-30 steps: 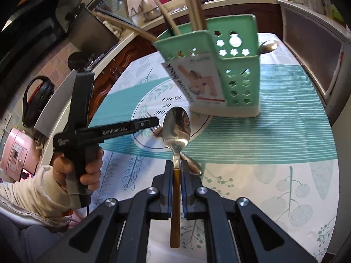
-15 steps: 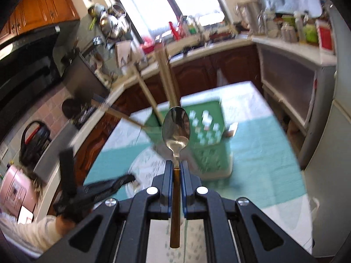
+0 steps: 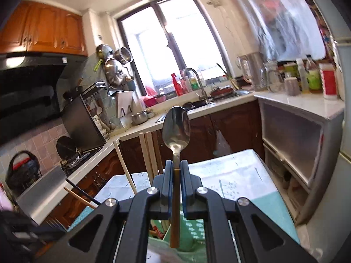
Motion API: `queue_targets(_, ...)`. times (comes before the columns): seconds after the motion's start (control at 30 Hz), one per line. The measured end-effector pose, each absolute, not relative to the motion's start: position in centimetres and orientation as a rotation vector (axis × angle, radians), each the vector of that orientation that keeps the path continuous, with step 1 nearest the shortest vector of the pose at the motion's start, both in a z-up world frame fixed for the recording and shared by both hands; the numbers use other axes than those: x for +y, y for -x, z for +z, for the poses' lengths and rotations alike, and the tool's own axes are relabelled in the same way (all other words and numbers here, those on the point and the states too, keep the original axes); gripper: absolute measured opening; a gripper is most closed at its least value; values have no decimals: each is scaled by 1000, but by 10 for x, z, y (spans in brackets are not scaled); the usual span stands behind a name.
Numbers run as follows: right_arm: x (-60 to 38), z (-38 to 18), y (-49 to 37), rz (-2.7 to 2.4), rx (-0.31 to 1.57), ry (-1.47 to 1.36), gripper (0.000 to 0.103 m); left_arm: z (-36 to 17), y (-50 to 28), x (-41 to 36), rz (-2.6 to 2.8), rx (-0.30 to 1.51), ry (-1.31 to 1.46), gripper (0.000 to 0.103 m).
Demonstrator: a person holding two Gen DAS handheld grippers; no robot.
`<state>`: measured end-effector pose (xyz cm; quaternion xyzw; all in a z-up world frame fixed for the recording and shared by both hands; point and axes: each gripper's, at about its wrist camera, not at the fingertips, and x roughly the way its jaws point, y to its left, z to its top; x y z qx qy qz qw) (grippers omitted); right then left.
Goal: Organize utensils
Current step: 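Lift the spoon with the right gripper while the left lifts the fork toward the holder, then lower the fork and spoon into the green holder and open both grippers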
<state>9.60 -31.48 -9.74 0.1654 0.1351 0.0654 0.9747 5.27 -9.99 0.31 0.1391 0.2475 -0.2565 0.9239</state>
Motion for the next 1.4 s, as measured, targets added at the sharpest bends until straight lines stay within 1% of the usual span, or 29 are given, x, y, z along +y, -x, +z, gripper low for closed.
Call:
queue_targets(0.1, -307, -114, -101, 135, 257, -283, 6, 32, -60, -112, -502, 451, -298, 0)
queue_targets(0.23, -303, -138, -95, 110, 242, -220, 6, 61, -77, -136, -485, 420, -300, 0)
queue_targets(0.4, -305, -150, -91, 95, 299, -184, 8, 72, -103, -175, -458, 425, -310, 0)
queue_targets(0.53, -314, -144, -79, 96, 294, -221, 9, 59, -129, -202, -424, 475, -331, 0)
queue_targets(0.93, -322, -135, -28, 52, 258, -316, 9, -7, -177, -265, -418, 669, -459, 0)
queue_targets(1.03, -321, -135, -24, 56, 274, -334, 9, -12, -179, -267, -448, 711, -442, 2)
queue_targets(1.17, -318, -130, -16, 72, 279, -341, 9, -7, -173, -266, -466, 699, -426, 2)
queue_targets(1.2, -317, -129, -15, 76, 282, -337, 9, -6, -169, -264, -471, 701, -421, 4)
queue_targets(1.27, -314, -127, -14, 84, 288, -333, 9, -4, -164, -261, -469, 703, -411, 15)
queue_targets(1.33, -312, -125, -14, 93, 298, -334, 9, 0, -156, -253, -463, 692, -390, 43)
queue_targets(1.37, -310, -124, -14, 99, 306, -337, 9, 3, -152, -247, -451, 680, -373, 48)
queue_targets(1.4, -309, -123, -13, 101, 309, -339, 9, 7, -147, -240, -443, 672, -361, 50)
